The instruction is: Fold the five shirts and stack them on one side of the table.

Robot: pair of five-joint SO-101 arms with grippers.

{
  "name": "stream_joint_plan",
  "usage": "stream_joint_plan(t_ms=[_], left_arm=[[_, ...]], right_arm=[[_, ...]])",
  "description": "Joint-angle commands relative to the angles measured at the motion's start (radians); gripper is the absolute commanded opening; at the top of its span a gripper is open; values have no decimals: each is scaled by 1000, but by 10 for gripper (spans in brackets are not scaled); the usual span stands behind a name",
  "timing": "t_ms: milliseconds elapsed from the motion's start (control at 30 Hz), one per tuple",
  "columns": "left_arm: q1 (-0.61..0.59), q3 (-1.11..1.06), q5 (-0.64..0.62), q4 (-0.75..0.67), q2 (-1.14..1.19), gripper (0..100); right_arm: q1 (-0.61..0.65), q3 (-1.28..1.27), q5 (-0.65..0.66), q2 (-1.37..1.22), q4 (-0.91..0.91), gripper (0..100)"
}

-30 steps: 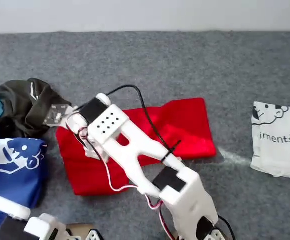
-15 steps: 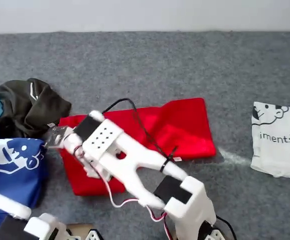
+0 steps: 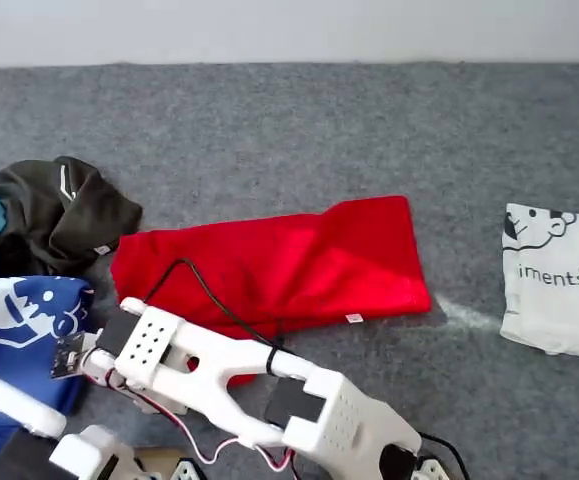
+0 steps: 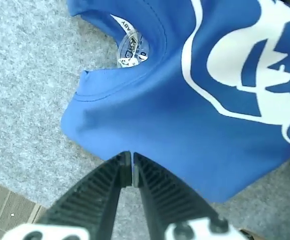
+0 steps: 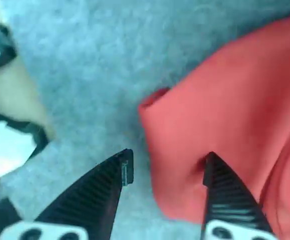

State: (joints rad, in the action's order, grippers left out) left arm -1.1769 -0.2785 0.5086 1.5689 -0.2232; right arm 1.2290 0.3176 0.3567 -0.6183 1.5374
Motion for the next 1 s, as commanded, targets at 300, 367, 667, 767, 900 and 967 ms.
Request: stream_joint_plan(t_ms=[300,367,667,767,900,967], left_arm=[[9,41,-6,-15,-8,15],[9,41,-6,-15,-6,15],[11,41,-6,-29,-11,15],[12,41,-6,-29,-11,15],[12,41,-6,-23,-11,15],[11,41,-6,-23,-11,15]], right_arm=[[-163,58,-3,-8,4,18],[-197,123,-2,-10,42,10],[-306,419,109,-21,131,10],[-328,430,150,-22,120,10],[-360,423,161,-41,82,12],[-390,428,157,-77,51,30]])
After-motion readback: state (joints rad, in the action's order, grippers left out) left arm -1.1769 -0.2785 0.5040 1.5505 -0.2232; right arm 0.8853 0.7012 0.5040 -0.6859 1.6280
